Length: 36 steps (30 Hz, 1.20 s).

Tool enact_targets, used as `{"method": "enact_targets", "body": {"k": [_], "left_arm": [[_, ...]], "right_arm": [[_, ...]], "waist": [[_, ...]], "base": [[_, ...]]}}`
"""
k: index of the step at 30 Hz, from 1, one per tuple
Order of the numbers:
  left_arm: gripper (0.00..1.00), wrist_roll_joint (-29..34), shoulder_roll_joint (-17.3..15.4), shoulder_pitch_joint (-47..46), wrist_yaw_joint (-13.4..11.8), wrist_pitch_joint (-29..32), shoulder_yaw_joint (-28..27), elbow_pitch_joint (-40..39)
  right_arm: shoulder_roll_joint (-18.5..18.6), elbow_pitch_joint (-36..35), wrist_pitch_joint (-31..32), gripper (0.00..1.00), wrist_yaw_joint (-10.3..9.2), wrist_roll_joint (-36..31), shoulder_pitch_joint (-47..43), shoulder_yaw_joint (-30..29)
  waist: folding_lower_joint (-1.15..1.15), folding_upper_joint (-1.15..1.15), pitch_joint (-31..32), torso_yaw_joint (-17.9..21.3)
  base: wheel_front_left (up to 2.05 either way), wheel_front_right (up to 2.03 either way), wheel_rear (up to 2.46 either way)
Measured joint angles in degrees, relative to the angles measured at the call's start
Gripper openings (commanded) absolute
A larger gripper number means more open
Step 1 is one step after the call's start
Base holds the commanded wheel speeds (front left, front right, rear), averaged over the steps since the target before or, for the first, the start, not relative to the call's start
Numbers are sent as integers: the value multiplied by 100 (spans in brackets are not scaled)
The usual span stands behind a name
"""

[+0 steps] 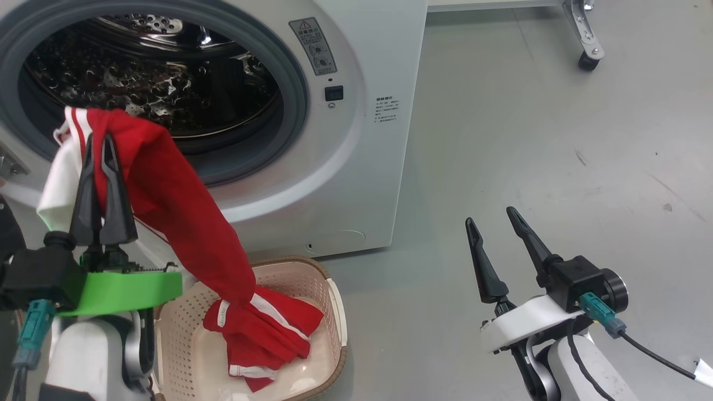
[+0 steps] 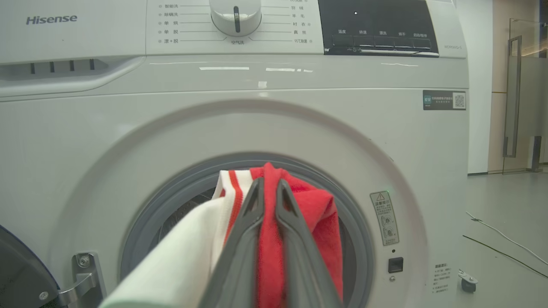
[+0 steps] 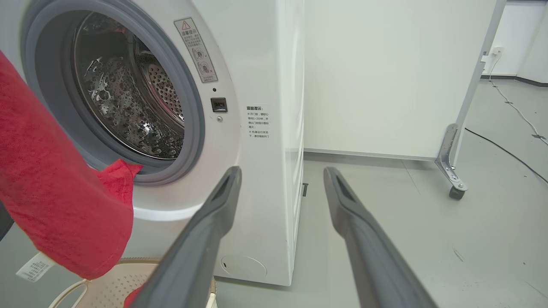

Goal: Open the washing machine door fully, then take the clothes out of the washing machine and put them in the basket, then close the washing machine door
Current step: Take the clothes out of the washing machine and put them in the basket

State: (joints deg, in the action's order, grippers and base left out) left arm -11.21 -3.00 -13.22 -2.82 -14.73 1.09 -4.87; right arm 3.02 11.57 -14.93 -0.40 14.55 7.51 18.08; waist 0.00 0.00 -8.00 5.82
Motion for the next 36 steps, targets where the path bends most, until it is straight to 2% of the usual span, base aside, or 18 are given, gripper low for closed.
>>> {"method": "enact_targets", "body": {"k": [7,17,27,36], "left_arm": [[0,-125,23,621,-48,59,140,454],[0,-220,29,732,-40,54,304,1225],[0,-366,30,279,101,52,321,2163],[0,-494,9,-283,231,165,257,3238]], "right_arm": [[-3,-125,0,100,33,-29,-7,-2],[-7,-358,0,100,33,-57,30,23],[-9,-647,0,100,21,-59,284,40],[-9,-921,0,100,-80,-58,640,53]], "waist": [[0,0,-171,52],[0,0,-653,149],[0,0,-1365,277],[1,0,-2092,386]], "base": [[0,0,0],[0,0,0],[0,0,0],[0,0,0]]}}
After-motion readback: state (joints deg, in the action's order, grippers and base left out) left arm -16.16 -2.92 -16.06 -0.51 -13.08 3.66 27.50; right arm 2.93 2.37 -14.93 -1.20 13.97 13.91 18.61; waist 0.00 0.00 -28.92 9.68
